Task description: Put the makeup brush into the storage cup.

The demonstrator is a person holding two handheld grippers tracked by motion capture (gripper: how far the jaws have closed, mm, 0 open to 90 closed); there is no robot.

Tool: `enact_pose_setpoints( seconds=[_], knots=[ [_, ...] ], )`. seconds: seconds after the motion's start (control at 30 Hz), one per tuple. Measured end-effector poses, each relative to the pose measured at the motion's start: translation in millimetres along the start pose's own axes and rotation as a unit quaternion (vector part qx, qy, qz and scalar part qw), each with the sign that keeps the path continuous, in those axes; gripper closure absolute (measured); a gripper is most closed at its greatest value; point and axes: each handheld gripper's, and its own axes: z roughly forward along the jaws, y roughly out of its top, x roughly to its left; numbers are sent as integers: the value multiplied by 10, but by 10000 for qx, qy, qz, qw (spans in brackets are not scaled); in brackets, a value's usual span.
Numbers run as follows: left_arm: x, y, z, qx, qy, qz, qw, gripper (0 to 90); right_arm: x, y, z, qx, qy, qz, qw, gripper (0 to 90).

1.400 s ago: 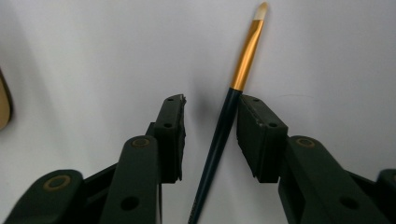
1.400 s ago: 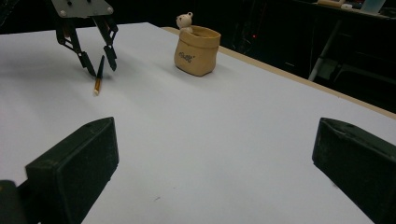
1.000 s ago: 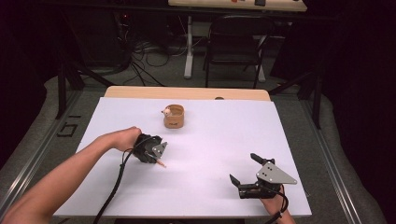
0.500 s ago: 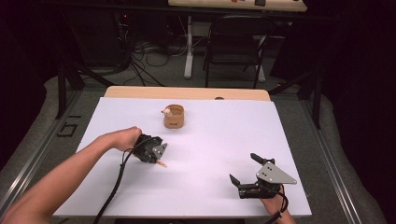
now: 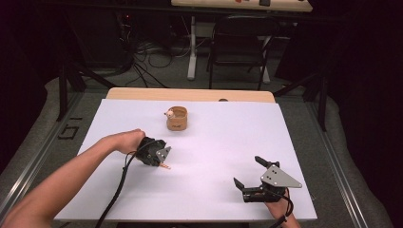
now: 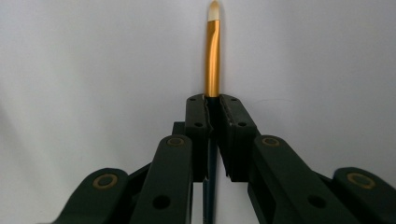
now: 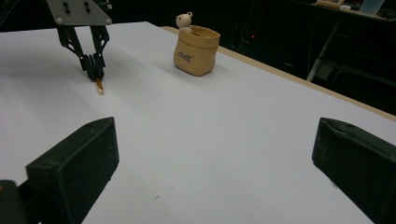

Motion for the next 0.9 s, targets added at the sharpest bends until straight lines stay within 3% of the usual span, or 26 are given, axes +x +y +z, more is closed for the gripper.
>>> enact_pose_setpoints(
  seconds=[0.03, 0.23, 0.33, 0.47, 0.9],
  knots=[
    [5, -3, -1, -23, -63, -11, 10000, 828, 0, 0, -1, 2, 0, -1, 10000, 1],
    [-1, -16, -23, 14, 38, -29, 10000, 833, -3, 0, -3, 3, -5, -2, 10000, 1],
    [-23, -40, -47, -151, 144, -92, 9997, 833, -4, -1, 1, 8, -7, 4, 10000, 1],
    [-50, -53, -124, -65, 259, -38, 9996, 833, 4, 0, 17, -2, -9, 1, 10000, 1],
    [-119, -126, -363, -535, 739, -180, 9957, 834, 1, -1, 6, 28, -23, -11, 10000, 1]
  ],
)
